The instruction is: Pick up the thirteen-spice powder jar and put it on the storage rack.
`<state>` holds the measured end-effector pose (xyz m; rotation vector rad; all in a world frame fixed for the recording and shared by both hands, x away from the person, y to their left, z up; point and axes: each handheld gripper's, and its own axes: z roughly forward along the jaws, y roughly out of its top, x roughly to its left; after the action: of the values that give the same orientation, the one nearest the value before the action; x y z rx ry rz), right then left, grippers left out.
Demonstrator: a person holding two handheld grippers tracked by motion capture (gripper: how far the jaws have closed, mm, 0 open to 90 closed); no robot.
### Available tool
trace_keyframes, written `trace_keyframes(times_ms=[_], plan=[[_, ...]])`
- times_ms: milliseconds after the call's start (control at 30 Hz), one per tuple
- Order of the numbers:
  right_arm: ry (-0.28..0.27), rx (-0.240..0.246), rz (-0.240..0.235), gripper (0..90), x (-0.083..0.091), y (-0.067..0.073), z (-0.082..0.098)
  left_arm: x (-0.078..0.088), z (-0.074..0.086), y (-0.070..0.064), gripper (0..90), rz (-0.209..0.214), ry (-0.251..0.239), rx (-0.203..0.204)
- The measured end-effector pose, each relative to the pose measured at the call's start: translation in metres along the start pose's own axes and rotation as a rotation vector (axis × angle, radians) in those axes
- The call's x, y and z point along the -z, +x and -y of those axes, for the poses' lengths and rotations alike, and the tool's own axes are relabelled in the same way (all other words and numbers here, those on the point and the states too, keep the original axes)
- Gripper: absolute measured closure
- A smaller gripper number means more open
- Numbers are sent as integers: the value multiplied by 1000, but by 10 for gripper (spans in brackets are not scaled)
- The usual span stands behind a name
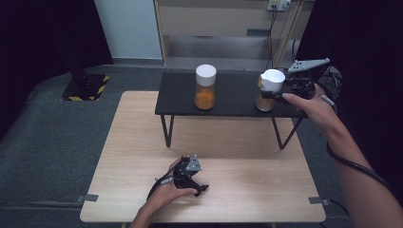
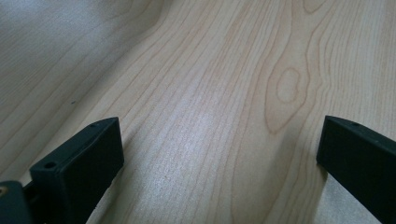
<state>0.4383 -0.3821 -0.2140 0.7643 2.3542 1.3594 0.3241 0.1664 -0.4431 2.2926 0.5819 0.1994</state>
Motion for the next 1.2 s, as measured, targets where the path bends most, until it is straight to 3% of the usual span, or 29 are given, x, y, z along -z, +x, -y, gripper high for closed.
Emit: trace_keyframes(times_ms=[767,1033,1200], plan=[[7,6,-3,308,0,-1,-2,0,0,0,0,0,1,-1],[2,11,-2,148,5,-1,-1,0,0,-1,0,-2,1,0],[2,18,17,97,14,3,3,0,0,-1,0,-2,0,1]])
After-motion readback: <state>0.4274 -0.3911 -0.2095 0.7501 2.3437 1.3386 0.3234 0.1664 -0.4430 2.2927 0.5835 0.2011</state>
